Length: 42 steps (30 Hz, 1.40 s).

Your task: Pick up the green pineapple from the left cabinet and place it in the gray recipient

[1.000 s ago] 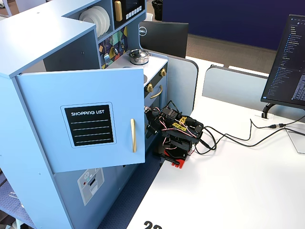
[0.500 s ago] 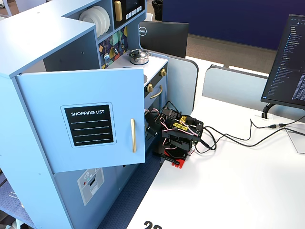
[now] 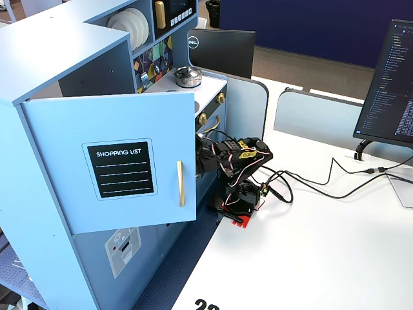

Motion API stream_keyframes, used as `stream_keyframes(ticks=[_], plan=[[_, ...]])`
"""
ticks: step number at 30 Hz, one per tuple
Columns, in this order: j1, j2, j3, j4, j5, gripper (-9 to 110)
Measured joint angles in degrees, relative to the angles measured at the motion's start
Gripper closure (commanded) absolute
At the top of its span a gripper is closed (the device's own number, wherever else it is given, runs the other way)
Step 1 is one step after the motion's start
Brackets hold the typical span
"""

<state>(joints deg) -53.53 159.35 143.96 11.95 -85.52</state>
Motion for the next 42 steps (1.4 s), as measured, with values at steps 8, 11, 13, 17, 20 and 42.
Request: stream_keyframes(ticks=[8,11,13,17,20,42], plan=[[6.1,-11.1,-7.5,-7.0,-3.0,56],[7.7,-13.9,-8.8,-9.2,-5.4,56],[7.9,-15.5,-9.1,-11.6,-7.4,56],[7.3,-19.2,-10.5,-15.8,-10.3,56],[7.5,-22.3,-11.8,-18.5,-11.7,55],[9.2,-44.3,-25.4,-25.8,-8.6,50]])
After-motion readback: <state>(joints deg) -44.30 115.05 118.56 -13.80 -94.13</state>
